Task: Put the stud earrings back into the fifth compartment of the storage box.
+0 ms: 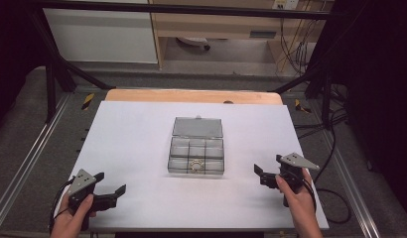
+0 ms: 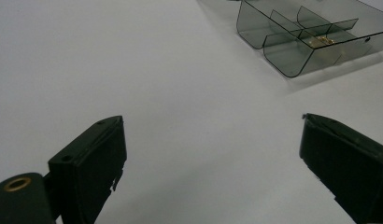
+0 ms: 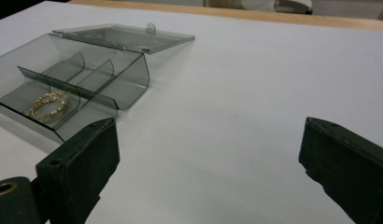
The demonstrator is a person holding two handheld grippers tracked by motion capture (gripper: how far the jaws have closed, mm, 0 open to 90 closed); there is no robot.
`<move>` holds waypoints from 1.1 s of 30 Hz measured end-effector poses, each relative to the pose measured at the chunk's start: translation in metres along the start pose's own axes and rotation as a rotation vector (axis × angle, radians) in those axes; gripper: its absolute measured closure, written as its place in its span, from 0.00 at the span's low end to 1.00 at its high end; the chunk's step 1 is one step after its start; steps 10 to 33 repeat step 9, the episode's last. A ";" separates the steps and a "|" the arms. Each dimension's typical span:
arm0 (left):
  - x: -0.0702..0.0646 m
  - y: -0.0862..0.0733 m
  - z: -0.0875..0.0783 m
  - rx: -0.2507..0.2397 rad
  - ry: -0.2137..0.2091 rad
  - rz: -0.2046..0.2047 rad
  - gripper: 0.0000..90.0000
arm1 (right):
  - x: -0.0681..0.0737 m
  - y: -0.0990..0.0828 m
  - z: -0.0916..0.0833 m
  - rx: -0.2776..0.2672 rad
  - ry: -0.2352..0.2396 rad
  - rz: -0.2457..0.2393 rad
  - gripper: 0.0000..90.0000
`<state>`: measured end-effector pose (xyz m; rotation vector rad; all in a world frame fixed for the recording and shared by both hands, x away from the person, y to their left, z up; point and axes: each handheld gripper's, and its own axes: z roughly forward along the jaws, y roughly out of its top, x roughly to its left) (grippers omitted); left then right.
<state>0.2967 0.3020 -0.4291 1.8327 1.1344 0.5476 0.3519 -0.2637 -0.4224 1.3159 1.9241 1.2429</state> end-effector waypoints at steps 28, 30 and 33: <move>-0.001 0.000 0.002 0.008 -0.001 0.004 0.08 | -0.004 -0.013 0.021 0.102 -0.061 0.001 0.05; -0.001 0.000 0.002 0.008 -0.001 0.004 0.08 | -0.004 -0.013 0.021 0.102 -0.061 0.001 0.05; -0.001 0.000 0.002 0.008 -0.001 0.004 0.08 | -0.004 -0.013 0.021 0.102 -0.061 0.001 0.05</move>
